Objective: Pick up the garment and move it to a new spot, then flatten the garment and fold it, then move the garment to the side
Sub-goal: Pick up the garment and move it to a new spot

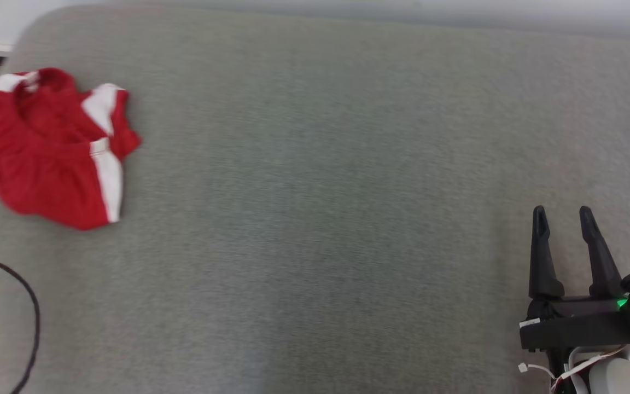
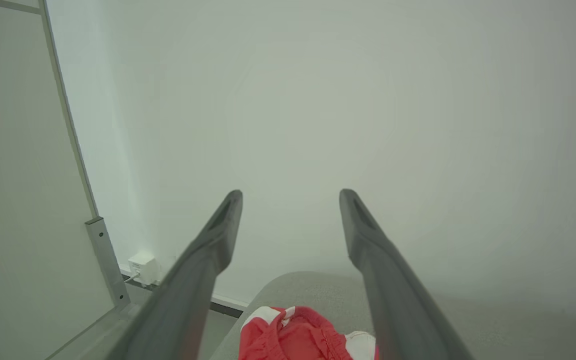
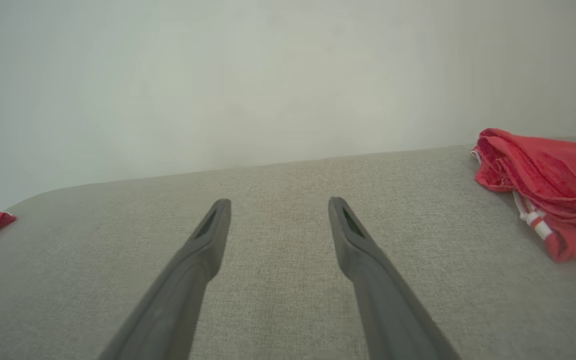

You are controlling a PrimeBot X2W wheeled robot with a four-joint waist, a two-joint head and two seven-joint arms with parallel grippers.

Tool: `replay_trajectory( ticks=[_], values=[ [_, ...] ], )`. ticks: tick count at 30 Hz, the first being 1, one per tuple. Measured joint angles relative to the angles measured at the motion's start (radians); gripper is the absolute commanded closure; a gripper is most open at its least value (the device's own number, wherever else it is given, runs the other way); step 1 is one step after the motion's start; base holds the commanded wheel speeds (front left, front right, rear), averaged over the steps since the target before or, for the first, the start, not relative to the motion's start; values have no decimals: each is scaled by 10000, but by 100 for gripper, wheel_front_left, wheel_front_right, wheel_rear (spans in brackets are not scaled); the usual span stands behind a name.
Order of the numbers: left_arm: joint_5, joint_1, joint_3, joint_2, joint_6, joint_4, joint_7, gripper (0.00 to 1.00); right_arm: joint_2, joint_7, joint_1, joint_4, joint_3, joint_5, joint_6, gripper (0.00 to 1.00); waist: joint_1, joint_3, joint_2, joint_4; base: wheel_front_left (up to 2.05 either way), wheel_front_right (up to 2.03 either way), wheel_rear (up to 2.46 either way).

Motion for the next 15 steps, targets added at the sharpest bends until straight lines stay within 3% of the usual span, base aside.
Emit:
replay_trajectory(
  ticks=[7, 15],
  values=[
    [-73, -826, -92, 420, -2, 834, 598, 0, 31, -86, -177, -115, -209, -63, 0, 0, 1, 747, 0, -1131, 0, 0, 0],
    [-174, -1364, -105, 834, -82, 2600, 932, 0, 40, 4, -197, -311, -288, -167, 0, 0, 0, 1444, 0, -1854, 0, 0, 0]
  ],
)
